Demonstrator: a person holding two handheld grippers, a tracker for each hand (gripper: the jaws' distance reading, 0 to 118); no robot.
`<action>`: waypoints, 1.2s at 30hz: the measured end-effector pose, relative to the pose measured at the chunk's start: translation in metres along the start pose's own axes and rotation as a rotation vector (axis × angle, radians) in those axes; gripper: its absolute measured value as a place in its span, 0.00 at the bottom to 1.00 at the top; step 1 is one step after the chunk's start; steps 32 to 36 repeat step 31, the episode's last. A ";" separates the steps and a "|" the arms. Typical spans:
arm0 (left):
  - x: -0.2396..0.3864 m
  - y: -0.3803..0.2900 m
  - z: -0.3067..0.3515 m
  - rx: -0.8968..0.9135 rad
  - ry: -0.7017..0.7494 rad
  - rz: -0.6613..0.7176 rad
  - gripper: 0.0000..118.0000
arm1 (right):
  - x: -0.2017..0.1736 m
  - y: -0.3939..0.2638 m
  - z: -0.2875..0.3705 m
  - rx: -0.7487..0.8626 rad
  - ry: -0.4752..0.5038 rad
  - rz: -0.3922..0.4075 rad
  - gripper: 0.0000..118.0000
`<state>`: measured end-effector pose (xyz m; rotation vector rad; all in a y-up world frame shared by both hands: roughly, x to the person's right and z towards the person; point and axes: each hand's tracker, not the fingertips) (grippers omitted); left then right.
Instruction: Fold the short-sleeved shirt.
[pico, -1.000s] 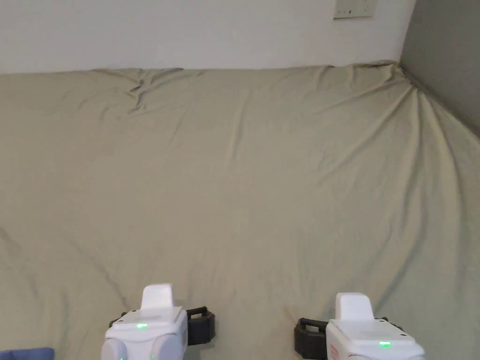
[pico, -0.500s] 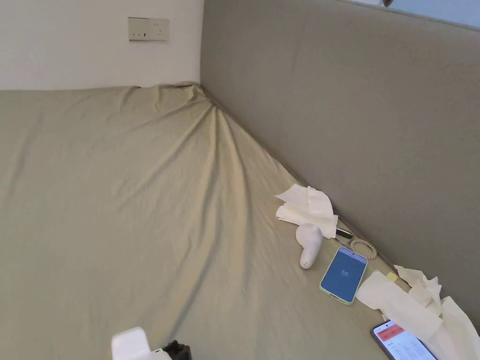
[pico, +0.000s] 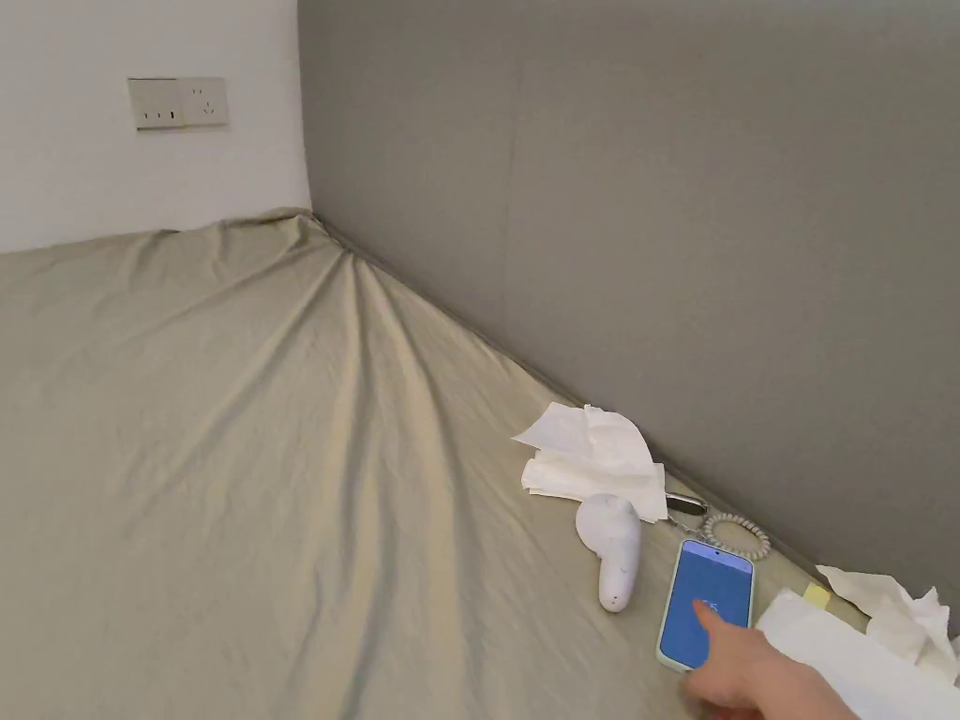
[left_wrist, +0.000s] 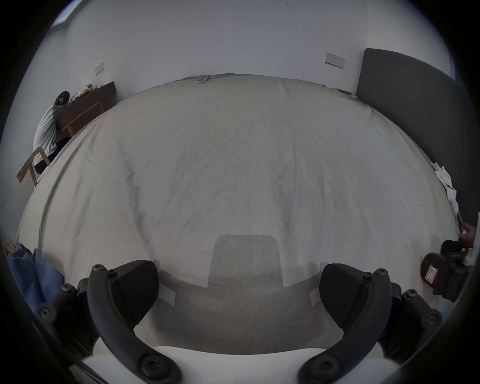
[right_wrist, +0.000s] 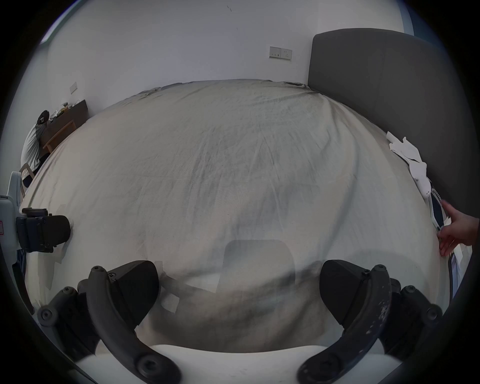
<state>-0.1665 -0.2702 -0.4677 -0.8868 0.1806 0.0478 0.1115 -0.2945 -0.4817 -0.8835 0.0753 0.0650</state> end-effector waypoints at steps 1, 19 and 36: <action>-0.001 0.000 -0.001 0.000 -0.001 0.000 1.00 | 0.000 0.000 0.000 0.000 0.000 0.000 1.00; -0.005 -0.001 -0.004 0.002 -0.001 0.001 1.00 | 0.000 -0.001 0.004 0.003 0.000 0.001 1.00; -0.002 -0.002 0.001 0.002 -0.003 0.002 1.00 | 0.002 -0.001 0.012 0.004 0.001 0.001 1.00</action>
